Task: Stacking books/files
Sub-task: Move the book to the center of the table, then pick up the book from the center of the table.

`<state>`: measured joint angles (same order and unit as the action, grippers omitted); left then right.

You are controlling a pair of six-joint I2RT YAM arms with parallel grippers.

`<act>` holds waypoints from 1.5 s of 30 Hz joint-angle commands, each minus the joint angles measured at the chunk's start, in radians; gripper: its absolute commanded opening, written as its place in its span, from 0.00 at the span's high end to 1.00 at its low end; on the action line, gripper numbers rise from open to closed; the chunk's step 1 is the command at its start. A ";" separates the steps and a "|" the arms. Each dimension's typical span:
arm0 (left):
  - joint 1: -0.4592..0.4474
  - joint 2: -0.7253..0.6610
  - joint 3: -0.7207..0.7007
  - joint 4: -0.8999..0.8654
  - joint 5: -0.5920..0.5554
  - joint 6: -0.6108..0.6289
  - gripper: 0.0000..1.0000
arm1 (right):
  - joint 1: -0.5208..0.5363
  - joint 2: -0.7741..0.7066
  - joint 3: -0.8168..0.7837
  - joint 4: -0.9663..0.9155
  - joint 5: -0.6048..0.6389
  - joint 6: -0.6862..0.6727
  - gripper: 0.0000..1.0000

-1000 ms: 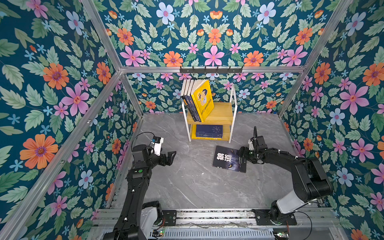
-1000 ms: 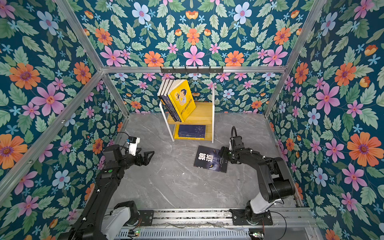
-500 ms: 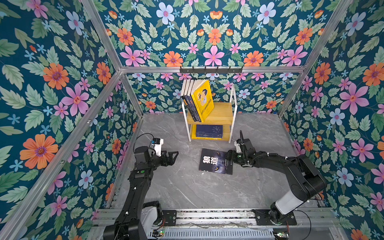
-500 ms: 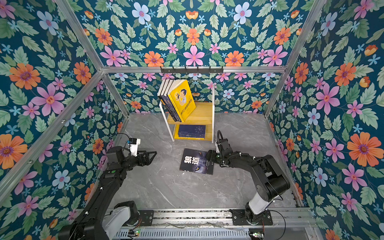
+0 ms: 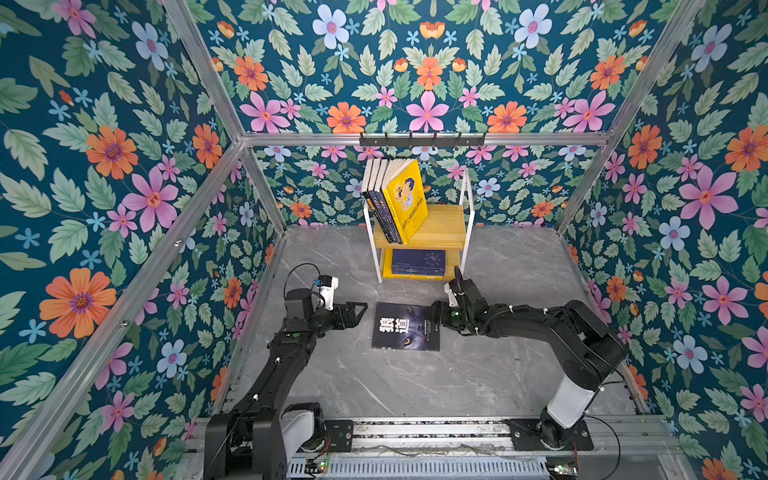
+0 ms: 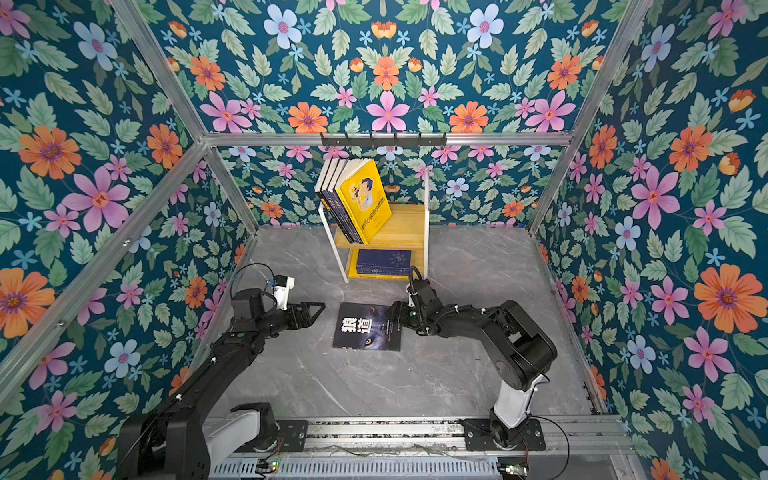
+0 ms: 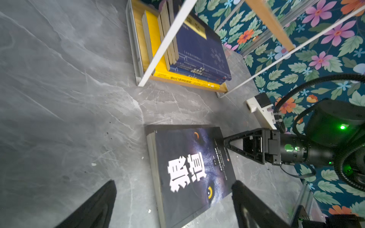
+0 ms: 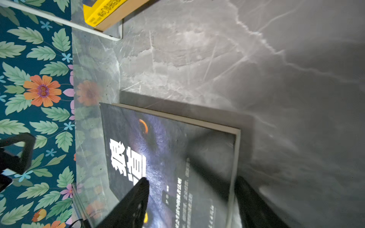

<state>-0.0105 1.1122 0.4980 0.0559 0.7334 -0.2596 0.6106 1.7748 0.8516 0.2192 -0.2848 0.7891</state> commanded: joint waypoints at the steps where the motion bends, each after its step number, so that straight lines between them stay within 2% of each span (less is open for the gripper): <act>1: -0.007 0.056 0.010 0.006 -0.034 -0.018 0.07 | 0.020 0.005 0.005 -0.076 0.011 0.049 0.31; 6: -0.055 0.159 0.027 -0.022 -0.038 -0.015 0.07 | 0.031 -0.048 -0.027 -0.113 0.028 0.058 0.31; 13: -0.068 0.228 0.028 -0.004 -0.054 -0.072 0.12 | 0.038 -0.148 -0.118 -0.130 0.029 0.072 0.32; 20: -0.069 0.243 0.034 -0.004 -0.056 -0.084 0.16 | 0.045 -0.126 -0.110 -0.123 -0.009 0.064 0.32; 23: -0.071 0.272 0.048 -0.020 -0.053 -0.093 0.17 | 0.048 -0.079 -0.090 -0.152 -0.013 0.066 0.32; 32: -0.107 0.366 0.093 -0.008 -0.035 -0.107 0.21 | 0.102 0.017 -0.055 -0.080 -0.018 0.097 0.32; 38: -0.112 0.421 0.123 -0.026 -0.047 -0.115 0.26 | 0.106 0.050 -0.020 -0.087 -0.031 0.087 0.33; 45: -0.115 0.358 0.103 -0.031 -0.042 -0.125 0.39 | 0.106 0.062 -0.005 -0.093 -0.030 0.078 0.33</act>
<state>-0.1184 1.4925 0.6067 0.0330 0.6277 -0.3744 0.7128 1.8164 0.8562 0.2684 -0.3344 0.8597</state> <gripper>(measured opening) 0.615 0.670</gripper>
